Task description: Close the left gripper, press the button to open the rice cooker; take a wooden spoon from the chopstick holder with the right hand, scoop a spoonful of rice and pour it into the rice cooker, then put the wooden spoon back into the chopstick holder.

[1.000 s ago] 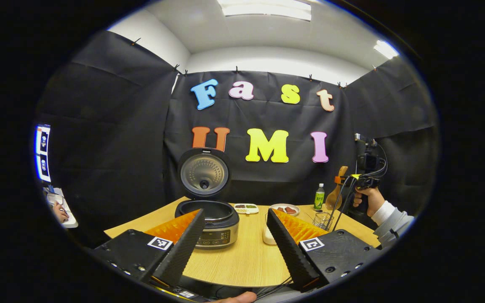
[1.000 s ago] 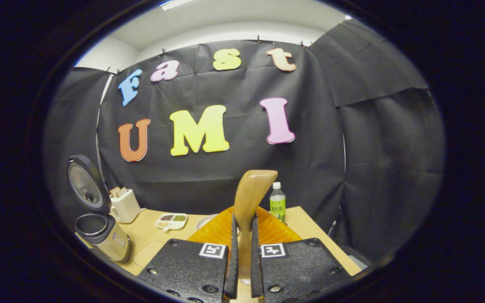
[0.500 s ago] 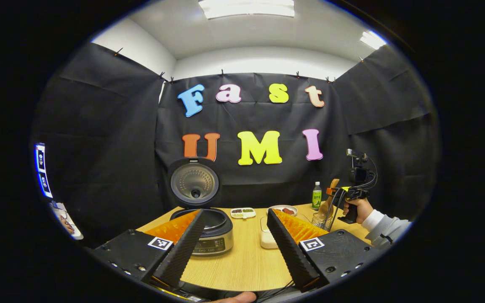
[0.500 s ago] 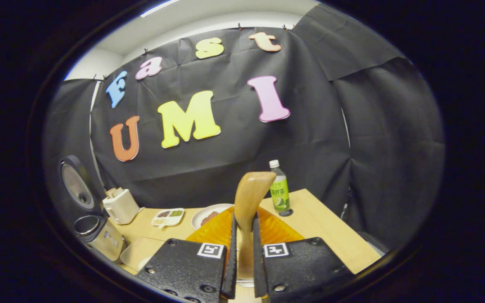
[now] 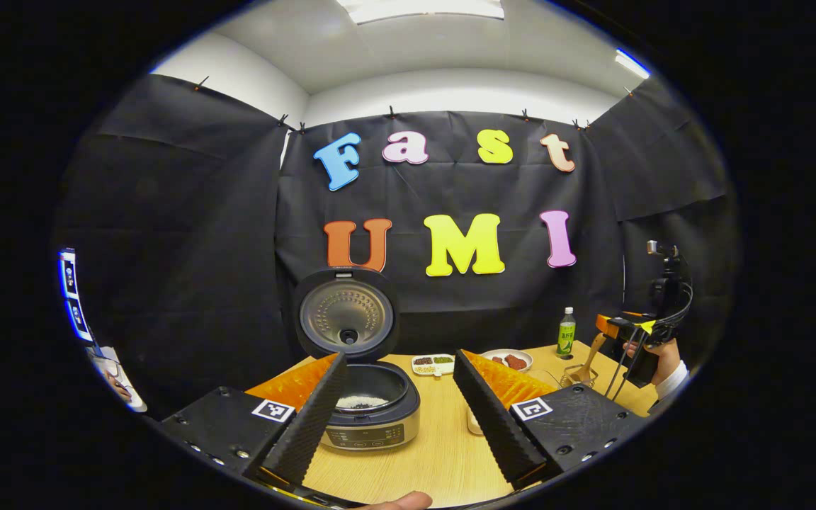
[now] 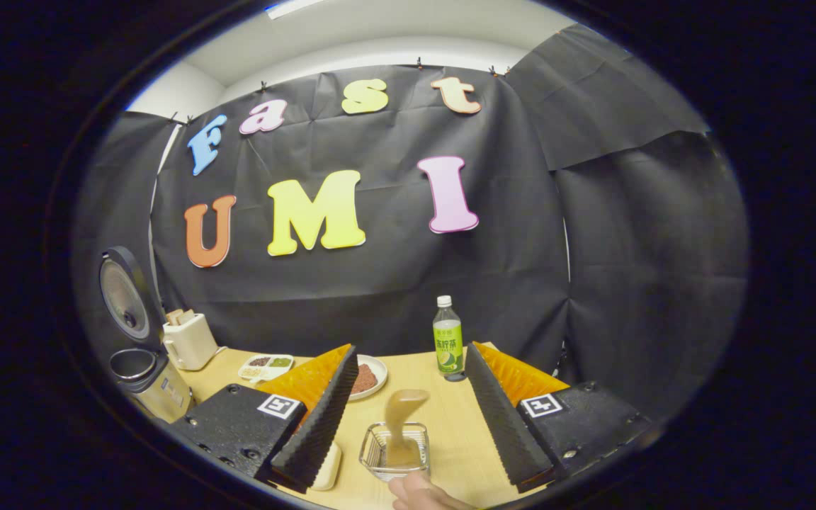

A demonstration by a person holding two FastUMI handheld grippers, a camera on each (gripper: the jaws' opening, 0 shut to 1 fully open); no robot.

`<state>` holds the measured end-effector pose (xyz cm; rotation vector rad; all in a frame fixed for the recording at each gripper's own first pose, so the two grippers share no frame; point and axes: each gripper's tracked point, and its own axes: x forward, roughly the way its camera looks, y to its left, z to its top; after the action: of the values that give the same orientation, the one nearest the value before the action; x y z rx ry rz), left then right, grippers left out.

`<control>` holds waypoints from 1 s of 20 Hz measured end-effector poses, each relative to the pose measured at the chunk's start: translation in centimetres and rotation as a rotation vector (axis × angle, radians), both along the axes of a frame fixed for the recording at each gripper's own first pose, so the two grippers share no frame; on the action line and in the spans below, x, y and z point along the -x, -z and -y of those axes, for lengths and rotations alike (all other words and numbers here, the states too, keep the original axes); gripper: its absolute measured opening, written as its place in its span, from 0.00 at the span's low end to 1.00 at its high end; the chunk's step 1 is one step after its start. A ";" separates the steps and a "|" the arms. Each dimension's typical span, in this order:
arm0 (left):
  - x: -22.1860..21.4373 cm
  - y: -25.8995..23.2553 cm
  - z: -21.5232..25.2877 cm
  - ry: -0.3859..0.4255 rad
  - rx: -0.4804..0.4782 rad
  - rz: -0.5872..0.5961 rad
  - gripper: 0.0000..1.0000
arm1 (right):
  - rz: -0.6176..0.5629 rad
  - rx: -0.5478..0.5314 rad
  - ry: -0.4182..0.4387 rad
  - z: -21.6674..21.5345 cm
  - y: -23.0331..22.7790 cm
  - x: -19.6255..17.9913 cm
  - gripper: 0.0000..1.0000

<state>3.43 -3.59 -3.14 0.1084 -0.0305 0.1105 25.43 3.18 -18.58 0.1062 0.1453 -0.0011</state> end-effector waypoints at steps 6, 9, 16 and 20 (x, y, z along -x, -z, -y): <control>-2.7 -2.5 -1.7 -0.036 0.011 0.006 0.96 | 0.035 -0.058 -0.059 -1.8 -2.0 4.9 1.00; -4.9 -4.7 -2.7 -0.040 0.001 0.031 0.96 | 0.024 -0.025 -0.034 -1.5 -2.4 7.3 1.00; -13.0 -8.8 -5.1 -0.026 -0.030 0.065 0.96 | 0.034 -0.037 -0.016 -1.8 -4.4 12.1 0.96; -18.6 -9.4 -7.6 -0.048 -0.028 0.058 0.96 | 0.081 -0.023 -0.021 -2.7 -4.4 13.7 0.98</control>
<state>22.00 4.02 6.28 0.1337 -0.0877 0.1609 11.75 5.88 -14.19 0.1276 0.0658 0.0259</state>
